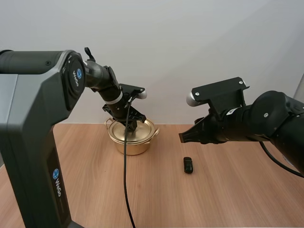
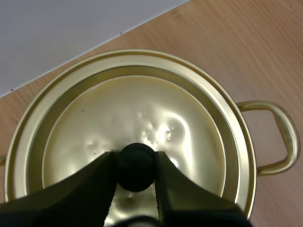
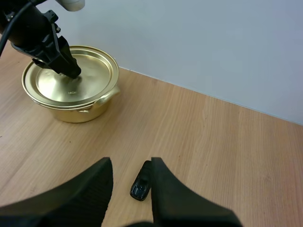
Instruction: Open the pot, put the car inside, and close it
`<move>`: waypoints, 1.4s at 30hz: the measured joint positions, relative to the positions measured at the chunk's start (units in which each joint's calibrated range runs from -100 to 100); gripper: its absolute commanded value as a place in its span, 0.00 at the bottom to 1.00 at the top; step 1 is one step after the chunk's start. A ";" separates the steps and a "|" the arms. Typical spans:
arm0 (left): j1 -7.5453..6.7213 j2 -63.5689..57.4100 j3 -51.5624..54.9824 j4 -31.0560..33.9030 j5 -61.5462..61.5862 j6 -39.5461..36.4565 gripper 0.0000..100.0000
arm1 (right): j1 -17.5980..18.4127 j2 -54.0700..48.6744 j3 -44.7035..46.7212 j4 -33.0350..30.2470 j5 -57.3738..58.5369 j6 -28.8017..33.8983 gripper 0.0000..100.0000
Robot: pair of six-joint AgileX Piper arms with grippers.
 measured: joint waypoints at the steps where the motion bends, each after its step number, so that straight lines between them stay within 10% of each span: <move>1: 0.00 0.15 -0.02 -0.58 0.31 0.88 0.00 | 0.00 0.00 0.00 0.00 0.00 0.00 0.46; 3: 0.00 0.14 -0.18 -2.35 0.51 2.57 0.00 | 0.00 0.00 0.00 0.00 0.17 0.28 0.38; 6: 0.00 -0.24 -1.37 -5.34 2.70 4.61 0.00 | 0.00 0.42 1.25 0.00 0.29 0.65 0.00; 14: 0.00 -7.92 -5.90 -12.99 4.56 5.72 0.00 | 0.00 8.99 3.16 1.09 -4.89 0.65 0.00; 21: 0.00 -17.02 -7.52 -15.59 0.79 5.62 0.00 | 0.00 20.57 1.99 1.98 -6.52 0.01 0.80; 42: 0.00 -33.99 -7.96 -19.91 0.54 4.28 0.00 | 0.00 46.46 -4.26 5.26 -14.28 -0.73 0.77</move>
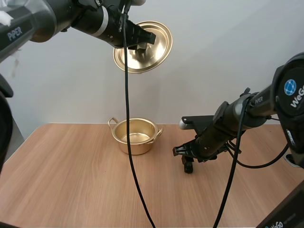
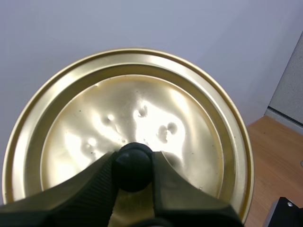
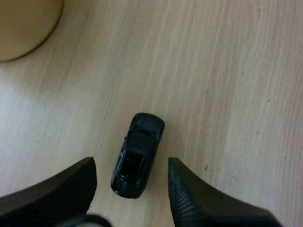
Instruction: Open the pot, put the car inside, and close it
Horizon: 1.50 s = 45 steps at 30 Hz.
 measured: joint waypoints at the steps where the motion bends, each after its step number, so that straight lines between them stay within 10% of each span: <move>1: 0.00 -0.38 0.00 0.00 0.00 0.00 0.00 | 0.08 0.56 0.00 0.00 -0.18 -0.25 0.77; 4: 0.00 -1.34 0.00 -0.12 0.19 0.00 0.00 | 0.81 2.54 -0.74 0.15 -0.96 -0.86 0.72; 11: 0.00 -2.68 0.00 -0.39 1.06 0.00 0.00 | 2.20 6.89 -3.38 -0.33 -0.86 -0.86 0.00; 29: 0.11 -9.60 -0.68 -0.39 2.73 0.00 0.00 | 4.04 -3.33 -14.41 5.68 -15.60 -5.28 0.00; 45: 7.62 -11.59 -0.68 -5.05 6.05 -1.93 0.00 | 16.17 12.37 -22.66 10.24 -25.39 -13.94 0.03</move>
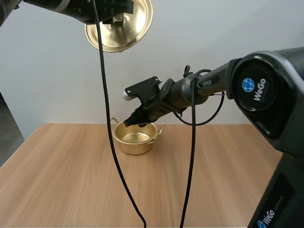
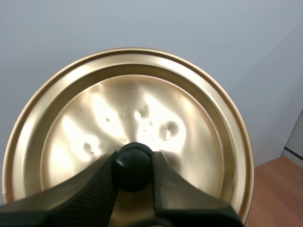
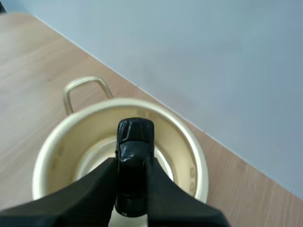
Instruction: Open the pot, put the car inside, and close it
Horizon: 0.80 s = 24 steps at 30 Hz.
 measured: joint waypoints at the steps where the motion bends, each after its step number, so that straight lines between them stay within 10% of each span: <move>1: 0.00 0.00 0.00 -0.13 0.58 0.00 0.00 | 0.00 1.75 -0.37 0.00 0.00 -0.72 0.19; 4: 0.00 0.00 0.00 -0.24 1.38 0.00 0.00 | 0.00 5.53 -2.07 0.00 0.19 -1.39 0.67; 6: 0.00 0.00 0.00 -0.24 1.58 0.00 0.00 | 0.00 7.06 -2.79 0.00 2.07 -1.39 0.81; 8: 0.00 0.00 0.00 -0.24 1.58 0.10 0.00 | 0.00 7.37 -3.30 0.00 2.46 -1.45 0.63; 11: 0.00 0.12 0.00 -0.24 1.42 1.06 0.00 | 0.00 5.47 -3.86 0.00 1.92 -1.17 0.00; 24: -2.10 13.49 0.12 7.54 12.30 0.68 0.00 | -9.91 -12.68 -0.11 -5.44 16.40 8.18 0.00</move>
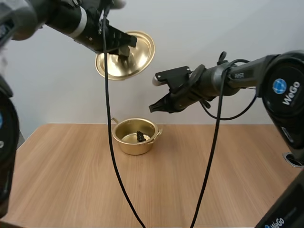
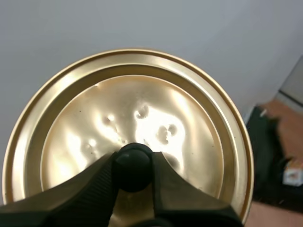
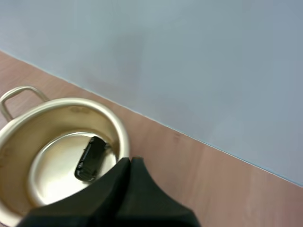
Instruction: Open the pot, put the car inside, and close it
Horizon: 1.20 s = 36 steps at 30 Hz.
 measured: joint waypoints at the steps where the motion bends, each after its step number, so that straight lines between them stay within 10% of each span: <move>1: -0.64 1.77 0.00 1.17 1.42 0.00 0.00 | -1.42 -1.86 0.60 -0.14 1.70 0.44 0.00; 7: -3.91 13.18 0.00 8.37 3.61 -1.26 0.00 | -8.08 -13.35 2.18 -0.14 10.94 0.26 0.00; 17: -4.10 30.27 0.00 11.81 0.11 -1.14 0.00 | -18.46 -28.63 2.18 0.10 16.49 0.19 0.00; 36: -4.27 33.05 0.00 11.32 -4.48 2.39 0.00 | -18.96 -31.23 2.18 3.38 18.38 1.55 0.00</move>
